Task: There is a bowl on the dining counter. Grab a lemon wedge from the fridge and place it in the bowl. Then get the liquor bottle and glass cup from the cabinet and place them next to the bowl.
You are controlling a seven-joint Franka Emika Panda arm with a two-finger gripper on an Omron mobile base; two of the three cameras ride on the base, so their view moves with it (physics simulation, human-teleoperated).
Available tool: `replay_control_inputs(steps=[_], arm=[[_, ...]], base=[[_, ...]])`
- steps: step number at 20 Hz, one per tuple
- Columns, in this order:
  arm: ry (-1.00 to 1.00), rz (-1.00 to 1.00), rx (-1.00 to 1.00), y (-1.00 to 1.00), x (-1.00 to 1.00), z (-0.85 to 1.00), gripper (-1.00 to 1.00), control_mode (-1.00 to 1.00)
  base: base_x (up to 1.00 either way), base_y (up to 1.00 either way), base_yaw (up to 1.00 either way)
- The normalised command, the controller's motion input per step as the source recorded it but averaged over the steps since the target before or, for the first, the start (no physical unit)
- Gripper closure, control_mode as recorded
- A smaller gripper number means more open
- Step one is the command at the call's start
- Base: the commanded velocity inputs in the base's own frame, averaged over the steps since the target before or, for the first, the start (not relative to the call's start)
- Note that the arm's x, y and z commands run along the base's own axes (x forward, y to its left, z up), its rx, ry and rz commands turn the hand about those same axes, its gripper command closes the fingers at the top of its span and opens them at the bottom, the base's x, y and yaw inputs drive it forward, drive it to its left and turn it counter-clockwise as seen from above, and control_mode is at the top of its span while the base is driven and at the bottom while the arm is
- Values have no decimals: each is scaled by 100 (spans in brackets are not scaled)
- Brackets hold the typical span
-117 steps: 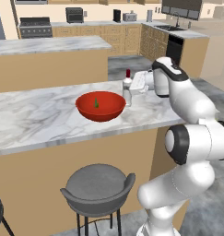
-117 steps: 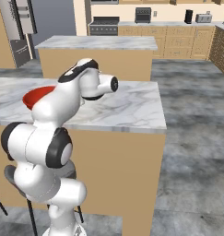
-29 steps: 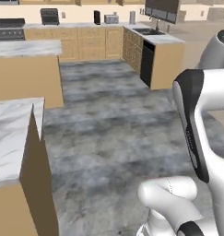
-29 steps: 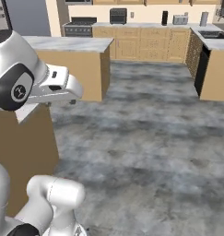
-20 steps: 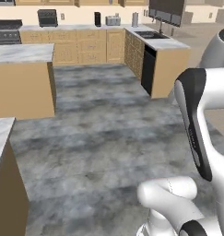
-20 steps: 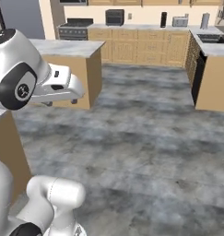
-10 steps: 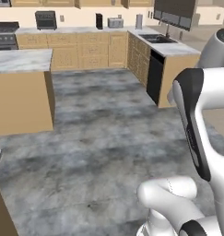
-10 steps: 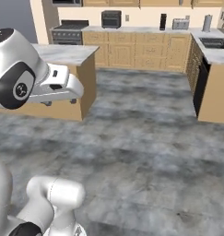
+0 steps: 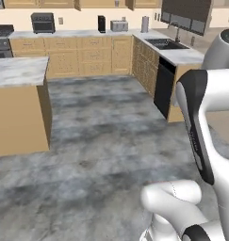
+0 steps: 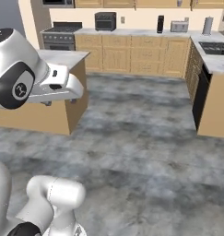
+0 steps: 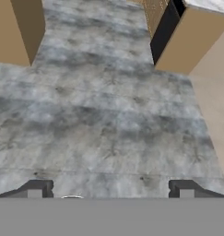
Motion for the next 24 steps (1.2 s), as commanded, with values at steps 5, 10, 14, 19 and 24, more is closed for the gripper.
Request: replay_control_inputs(steps=[5, 10, 14, 19, 24], arm=[[0, 0, 0, 0, 0, 0, -100, 100], [0, 0, 0, 0, 0, 0, -100, 100], [0, 0, 0, 0, 0, 0, -100, 100], [0, 0, 0, 0, 0, 0, -100, 100], [0, 0, 0, 0, 0, 0, -100, 100]], base=[[100, -37, 0], [100, -33, 0], [100, -32, 0], [100, -25, 0], [100, -24, 0]])
